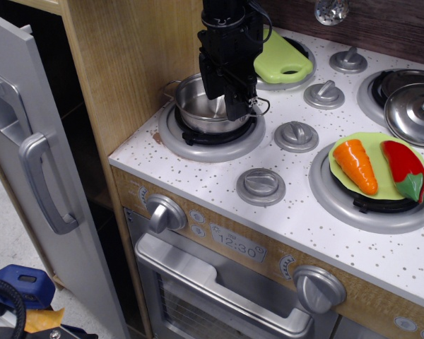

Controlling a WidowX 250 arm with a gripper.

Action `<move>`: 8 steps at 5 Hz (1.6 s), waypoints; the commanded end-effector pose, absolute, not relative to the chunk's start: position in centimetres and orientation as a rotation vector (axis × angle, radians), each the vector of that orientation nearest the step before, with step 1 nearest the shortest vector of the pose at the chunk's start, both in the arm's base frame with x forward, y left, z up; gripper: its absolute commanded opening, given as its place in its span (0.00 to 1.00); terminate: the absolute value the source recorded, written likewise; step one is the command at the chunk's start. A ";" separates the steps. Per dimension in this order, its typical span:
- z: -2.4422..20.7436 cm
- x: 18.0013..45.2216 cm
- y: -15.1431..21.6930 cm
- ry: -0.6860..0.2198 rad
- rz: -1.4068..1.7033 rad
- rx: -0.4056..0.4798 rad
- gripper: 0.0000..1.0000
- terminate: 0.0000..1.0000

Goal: Pick up pan from stove

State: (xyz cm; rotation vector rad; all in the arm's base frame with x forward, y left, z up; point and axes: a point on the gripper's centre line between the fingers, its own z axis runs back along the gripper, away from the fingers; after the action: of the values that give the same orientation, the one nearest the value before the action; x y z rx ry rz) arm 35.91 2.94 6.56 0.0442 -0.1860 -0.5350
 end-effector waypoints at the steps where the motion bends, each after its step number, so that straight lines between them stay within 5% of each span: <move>1: 6.6 35.9 2.9 -0.186 -0.535 0.044 1.00 0.00; 6: 3.7 37.2 3.3 -0.252 -0.548 0.056 1.00 0.00; 7: 3.5 37.1 3.3 -0.250 -0.548 0.060 0.00 0.00; 8: 3.5 37.0 3.3 -0.248 -0.556 0.065 0.00 0.00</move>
State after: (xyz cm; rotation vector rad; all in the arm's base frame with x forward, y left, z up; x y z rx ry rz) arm 36.66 2.98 2.62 0.0569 -0.2167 -0.5576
